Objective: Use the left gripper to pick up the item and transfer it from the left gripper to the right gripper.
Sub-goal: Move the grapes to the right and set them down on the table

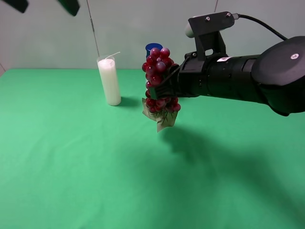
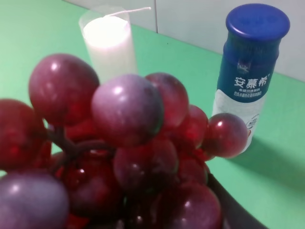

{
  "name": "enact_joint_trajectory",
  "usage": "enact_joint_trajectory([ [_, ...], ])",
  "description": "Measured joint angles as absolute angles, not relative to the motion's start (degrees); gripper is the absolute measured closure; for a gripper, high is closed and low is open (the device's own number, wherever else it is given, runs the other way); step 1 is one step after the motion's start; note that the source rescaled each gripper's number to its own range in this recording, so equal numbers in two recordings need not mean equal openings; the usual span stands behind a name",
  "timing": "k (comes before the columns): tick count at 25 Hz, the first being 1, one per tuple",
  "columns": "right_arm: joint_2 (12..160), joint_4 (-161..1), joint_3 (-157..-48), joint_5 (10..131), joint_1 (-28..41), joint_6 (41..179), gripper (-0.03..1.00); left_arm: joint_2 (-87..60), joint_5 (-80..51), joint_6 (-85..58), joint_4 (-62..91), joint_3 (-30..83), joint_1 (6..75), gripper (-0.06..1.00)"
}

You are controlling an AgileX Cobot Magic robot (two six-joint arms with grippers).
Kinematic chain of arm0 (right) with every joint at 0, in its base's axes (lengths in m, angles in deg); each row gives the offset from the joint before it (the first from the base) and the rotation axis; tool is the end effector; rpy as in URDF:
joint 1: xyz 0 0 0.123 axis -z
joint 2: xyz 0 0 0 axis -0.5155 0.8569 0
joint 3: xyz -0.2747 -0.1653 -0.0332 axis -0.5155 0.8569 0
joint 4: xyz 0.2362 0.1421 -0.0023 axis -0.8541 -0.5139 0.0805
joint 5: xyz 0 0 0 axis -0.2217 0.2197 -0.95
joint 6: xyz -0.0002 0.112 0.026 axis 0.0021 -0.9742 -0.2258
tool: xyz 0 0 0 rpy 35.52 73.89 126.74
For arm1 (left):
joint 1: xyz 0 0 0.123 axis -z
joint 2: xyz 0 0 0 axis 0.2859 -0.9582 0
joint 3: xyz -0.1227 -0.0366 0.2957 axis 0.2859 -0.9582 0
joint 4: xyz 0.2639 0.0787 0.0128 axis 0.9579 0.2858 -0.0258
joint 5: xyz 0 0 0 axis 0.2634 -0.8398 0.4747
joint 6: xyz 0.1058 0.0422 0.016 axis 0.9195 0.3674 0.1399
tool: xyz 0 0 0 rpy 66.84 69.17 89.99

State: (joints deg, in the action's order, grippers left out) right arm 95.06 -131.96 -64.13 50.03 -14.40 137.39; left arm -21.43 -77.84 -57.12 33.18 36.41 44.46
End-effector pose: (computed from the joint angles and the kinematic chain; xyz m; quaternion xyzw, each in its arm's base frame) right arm 0.2445 0.2207 0.2452 -0.2334 0.8309 0.1614 0.4786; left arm 0.2869 -0.1415 0.4364 0.1572 0.9358 -0.0595 0.3099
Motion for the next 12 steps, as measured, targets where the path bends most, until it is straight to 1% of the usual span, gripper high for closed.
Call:
enact_joint_trajectory([
  [12, 95.06, -131.96, -64.13, 50.03, -14.4, 136.05, 0.95, -1.46, -77.84, -59.58, 45.07, 18.77, 44.46, 0.05],
])
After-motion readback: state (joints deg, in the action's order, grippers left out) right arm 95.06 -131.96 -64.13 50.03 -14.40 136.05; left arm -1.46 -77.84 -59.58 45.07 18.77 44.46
